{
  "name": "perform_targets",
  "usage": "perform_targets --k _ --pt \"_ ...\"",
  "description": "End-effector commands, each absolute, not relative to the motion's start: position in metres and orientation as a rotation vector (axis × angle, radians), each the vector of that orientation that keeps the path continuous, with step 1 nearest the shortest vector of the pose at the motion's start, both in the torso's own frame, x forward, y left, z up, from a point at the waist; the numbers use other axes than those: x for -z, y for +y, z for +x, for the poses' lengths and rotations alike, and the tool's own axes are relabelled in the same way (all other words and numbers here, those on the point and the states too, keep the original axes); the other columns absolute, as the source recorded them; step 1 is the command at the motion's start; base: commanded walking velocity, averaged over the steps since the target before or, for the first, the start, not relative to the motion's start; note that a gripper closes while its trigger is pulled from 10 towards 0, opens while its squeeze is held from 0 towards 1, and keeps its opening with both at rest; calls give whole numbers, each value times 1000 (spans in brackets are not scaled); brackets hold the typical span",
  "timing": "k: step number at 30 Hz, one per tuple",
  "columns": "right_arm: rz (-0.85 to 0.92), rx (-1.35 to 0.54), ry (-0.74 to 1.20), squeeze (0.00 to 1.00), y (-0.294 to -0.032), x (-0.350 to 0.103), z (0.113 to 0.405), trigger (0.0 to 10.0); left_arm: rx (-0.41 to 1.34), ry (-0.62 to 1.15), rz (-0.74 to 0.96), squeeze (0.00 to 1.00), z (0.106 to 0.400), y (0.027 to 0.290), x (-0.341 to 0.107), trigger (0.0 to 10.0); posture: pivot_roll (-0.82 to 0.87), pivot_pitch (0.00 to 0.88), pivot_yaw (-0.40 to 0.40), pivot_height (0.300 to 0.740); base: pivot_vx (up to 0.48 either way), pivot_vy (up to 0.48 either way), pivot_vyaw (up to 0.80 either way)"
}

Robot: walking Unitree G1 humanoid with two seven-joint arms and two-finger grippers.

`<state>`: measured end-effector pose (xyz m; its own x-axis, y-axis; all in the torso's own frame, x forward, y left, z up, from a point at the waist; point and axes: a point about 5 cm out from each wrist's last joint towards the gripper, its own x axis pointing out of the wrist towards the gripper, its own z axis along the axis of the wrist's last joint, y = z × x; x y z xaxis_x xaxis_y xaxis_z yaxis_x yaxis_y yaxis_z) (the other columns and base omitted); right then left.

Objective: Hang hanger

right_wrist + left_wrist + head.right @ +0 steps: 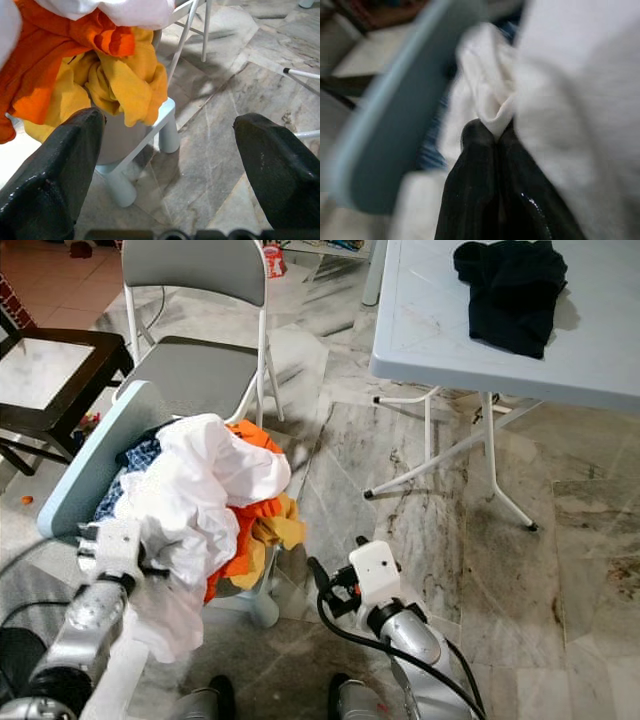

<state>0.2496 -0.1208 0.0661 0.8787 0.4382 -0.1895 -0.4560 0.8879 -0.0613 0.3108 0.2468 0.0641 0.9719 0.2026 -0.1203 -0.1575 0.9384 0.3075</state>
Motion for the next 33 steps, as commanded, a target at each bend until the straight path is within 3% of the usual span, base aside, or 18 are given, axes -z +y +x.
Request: perform_targets --k 1,7,8,25,28,30,33 --pt "-101 -463 192 0 -124 -61 246 10000 -266 151 328 0 309 260 -68 10000 -48 243 -19 740 0 0 0" --pt "-101 -460 191 0 -124 -61 247 10000 -339 66 373 0 311 264 -85 10000 -47 243 -17 740 0 0 0" --pt "-101 -459 192 0 -124 -61 247 10000 -359 38 370 1000 310 265 -90 10000 -45 244 -17 740 0 0 0" --pt "-100 -463 190 0 -122 -60 247 10000 -437 -110 353 1000 323 268 -135 10000 -43 245 -16 740 0 0 0" --pt "-97 -459 190 0 -123 -60 247 10000 -408 -142 284 1000 330 263 -146 10000 -43 245 -16 740 0 0 0" --pt "-97 -462 192 0 -122 -59 246 10000 -298 -155 154 1000 347 243 -160 10000 -43 246 -15 740 0 0 0" --pt "-97 -464 192 0 -121 -60 246 10000 -242 -154 109 1000 355 230 -164 10000 -47 250 -15 740 0 0 0"
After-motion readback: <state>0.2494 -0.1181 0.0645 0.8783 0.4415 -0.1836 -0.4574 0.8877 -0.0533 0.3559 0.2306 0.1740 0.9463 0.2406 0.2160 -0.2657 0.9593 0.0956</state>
